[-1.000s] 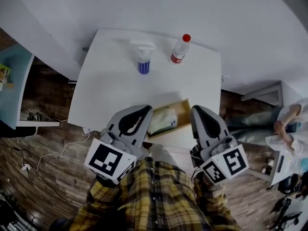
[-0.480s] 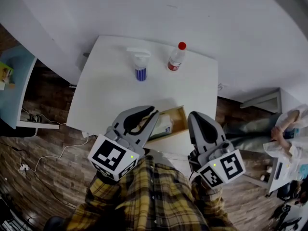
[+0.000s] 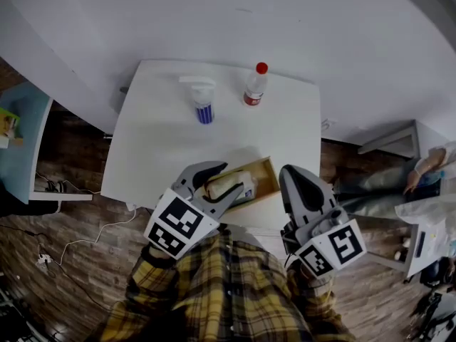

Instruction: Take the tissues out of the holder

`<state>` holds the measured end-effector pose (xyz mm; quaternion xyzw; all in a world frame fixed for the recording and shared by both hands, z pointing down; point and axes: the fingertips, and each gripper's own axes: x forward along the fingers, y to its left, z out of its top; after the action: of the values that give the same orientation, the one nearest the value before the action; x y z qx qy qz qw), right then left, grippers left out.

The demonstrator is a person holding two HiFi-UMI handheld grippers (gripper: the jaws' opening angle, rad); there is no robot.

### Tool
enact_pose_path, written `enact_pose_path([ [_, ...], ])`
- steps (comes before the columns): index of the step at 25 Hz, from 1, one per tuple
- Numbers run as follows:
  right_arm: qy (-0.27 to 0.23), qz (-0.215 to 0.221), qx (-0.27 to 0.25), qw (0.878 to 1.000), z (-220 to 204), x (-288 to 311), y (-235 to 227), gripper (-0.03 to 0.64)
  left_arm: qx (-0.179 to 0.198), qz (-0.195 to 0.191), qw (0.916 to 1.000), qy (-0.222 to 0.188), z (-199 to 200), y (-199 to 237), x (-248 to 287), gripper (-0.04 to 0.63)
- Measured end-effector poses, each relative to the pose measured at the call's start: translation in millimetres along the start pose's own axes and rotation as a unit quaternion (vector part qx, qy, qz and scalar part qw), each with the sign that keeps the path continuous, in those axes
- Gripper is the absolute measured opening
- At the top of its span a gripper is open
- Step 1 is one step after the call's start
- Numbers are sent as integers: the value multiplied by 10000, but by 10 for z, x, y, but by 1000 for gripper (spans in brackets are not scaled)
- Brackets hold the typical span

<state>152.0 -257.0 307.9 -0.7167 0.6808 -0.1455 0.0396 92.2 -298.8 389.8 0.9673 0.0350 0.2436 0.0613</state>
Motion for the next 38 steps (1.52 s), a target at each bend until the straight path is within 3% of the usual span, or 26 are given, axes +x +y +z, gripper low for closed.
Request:
enact_pose_path([
  [5, 59, -86, 128, 9999, -81, -24, -37, 11, 22, -289, 9962, 820, -395, -75, 220, 195],
  [12, 79, -301, 449, 9985, -233, -138, -163, 11, 174, -584, 9802, 1882, -1009, -172, 555, 195],
  [16, 31, -425, 666, 9969, -331, -234, -210, 11, 723, -644, 9547, 2813, -1441, -166, 628, 195],
  [22, 34, -443, 825, 9956, -424, -295, -280, 11, 1212, -812, 9149, 3765, -1825, -192, 689, 195],
  [26, 20, -413, 856, 9955, -436, -320, -296, 11, 1426, -837, 8976, 4087, -1962, -203, 788, 195],
  [33, 15, -442, 949, 9945, -484, -360, -346, 11, 1567, -913, 8819, 4352, -2112, -204, 875, 189],
  [38, -22, -516, 959, 9940, -471, -428, -425, 11, 1757, -913, 8782, 4353, -2166, -205, 913, 78],
])
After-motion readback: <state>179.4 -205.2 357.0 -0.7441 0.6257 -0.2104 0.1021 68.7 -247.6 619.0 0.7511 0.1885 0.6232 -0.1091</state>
